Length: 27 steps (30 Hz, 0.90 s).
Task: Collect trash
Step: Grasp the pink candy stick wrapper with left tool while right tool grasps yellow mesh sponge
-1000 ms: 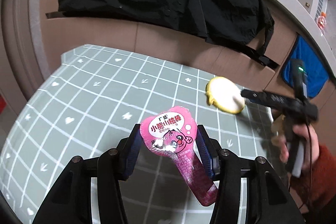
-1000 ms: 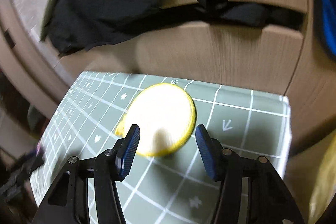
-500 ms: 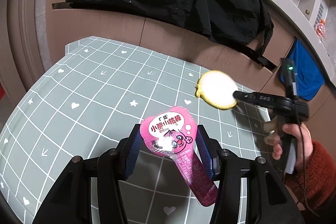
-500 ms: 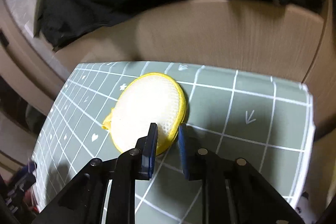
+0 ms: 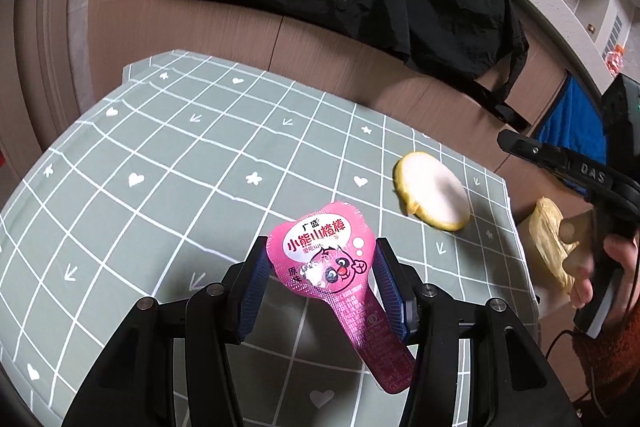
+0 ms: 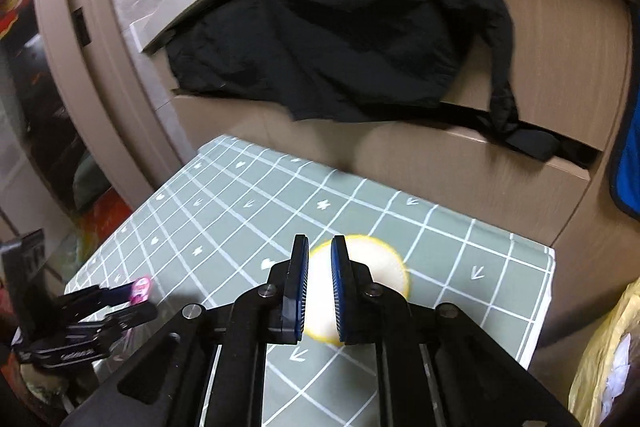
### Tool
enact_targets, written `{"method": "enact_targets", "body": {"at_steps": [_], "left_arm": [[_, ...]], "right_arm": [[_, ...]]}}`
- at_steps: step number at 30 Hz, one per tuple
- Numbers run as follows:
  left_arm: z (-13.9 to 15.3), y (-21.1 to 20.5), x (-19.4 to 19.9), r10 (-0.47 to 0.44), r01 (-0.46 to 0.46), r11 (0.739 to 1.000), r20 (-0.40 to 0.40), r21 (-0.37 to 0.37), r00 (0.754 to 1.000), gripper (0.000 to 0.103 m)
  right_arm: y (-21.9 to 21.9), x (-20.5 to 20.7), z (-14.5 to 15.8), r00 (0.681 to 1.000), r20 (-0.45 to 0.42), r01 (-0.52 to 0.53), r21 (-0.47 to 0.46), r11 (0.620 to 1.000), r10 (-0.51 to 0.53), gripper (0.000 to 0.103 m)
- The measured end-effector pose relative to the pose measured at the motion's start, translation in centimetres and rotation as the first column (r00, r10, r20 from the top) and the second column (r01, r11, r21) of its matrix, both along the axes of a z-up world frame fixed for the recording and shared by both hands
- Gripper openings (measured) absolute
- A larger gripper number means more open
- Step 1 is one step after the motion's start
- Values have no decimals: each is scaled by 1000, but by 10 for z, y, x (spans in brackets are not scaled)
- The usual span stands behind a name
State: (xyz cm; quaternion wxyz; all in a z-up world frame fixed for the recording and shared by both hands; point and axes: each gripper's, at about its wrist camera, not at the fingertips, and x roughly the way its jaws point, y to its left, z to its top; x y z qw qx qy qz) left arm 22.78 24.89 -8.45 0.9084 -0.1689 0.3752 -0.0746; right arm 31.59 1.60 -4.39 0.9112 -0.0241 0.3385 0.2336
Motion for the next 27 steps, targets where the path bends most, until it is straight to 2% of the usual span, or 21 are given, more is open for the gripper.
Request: {"method": "enact_targets", "body": {"at_steps": [3,4,5,6,7,12,18,21,23,25,27], "left_arm": [[-3,3,-3,9,-9,1000,-3,0,1000,52],[-3,4,-4,11,-11,1000,-4,1,1000,52],[-4,6,-4,14,-14,1000,-5,1,1000,52],[-5,7,-5,19,-19,1000,-7,0,1000,52],[-6,9,-5,23,-23,1000,-9,-2,1000,52],[-9,19,-4,45,-45,999,-15,-15,999,52],[-12,27,2,60,-61,998,-22,-22,998,52],[-14,30,4,65,-66,998,-26,-25,998,52],[-14,30,6,66,-67,997,-28,-27,997,52],[-14,30,6,68,-69,997,-28,-28,997,52],[-14,30,6,68,-69,997,-29,-28,997,52]], "right_arm": [[6,-2,-7,1000,-6,-22,-24,999,22,12],[4,2,-12,1000,-20,-12,-20,1000,12,15],[2,7,-17,999,-38,1,-16,1000,-1,19],[0,10,-21,999,-51,14,-14,1000,-15,33],[-4,14,-28,997,-65,38,-9,999,-39,42],[-22,37,-64,975,-166,151,-2,989,-149,43],[-29,49,-87,952,-178,256,11,967,-250,43],[-21,49,-89,955,-169,247,7,969,-243,51],[-12,47,-90,960,-146,239,-30,971,-240,59],[3,46,-93,968,-123,208,-95,974,-219,76],[15,49,-96,972,-124,184,-143,972,-202,86]]}}
